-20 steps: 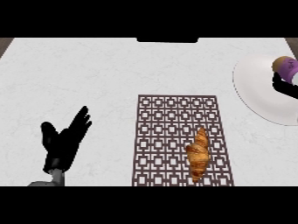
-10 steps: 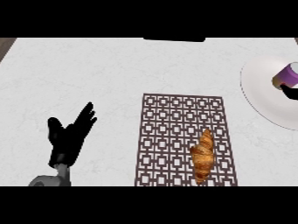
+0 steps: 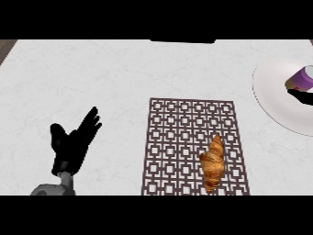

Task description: Pick the can from the placemat and place it in the plate

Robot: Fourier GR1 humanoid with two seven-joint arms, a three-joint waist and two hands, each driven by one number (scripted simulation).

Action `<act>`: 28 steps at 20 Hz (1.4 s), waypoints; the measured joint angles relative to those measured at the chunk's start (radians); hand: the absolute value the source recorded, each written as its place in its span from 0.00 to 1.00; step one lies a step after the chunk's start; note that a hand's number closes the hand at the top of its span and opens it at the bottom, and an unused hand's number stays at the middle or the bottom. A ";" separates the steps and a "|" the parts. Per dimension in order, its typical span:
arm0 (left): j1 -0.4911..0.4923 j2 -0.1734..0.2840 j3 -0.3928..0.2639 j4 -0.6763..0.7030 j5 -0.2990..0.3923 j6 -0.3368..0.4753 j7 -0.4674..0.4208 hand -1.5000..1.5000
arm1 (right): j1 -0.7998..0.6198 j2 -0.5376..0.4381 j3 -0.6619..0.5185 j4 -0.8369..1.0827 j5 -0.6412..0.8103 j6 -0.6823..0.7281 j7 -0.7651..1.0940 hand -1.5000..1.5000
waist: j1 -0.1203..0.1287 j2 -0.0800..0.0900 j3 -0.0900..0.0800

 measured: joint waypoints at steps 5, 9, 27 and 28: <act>0.010 0.004 0.004 -0.004 0.006 -0.008 -0.006 0.50 | -0.013 -0.024 -0.105 0.027 -0.099 0.060 -0.089 0.00 | -0.004 -0.003 -0.001; 0.020 0.007 0.005 -0.008 0.001 -0.006 -0.005 0.50 | 0.007 -0.067 -0.159 0.065 -0.154 0.167 -0.133 0.00 | -0.014 -0.008 -0.003; 0.048 -0.007 0.022 -0.019 -0.010 0.011 -0.006 0.50 | 0.273 -0.175 -0.112 0.086 -0.158 0.610 -0.325 0.00 | -0.049 -0.026 -0.006; 0.054 -0.005 0.020 -0.031 -0.011 0.012 0.007 0.50 | 0.295 -0.176 -0.106 0.078 -0.157 0.615 -0.337 0.00 | -0.051 -0.027 -0.007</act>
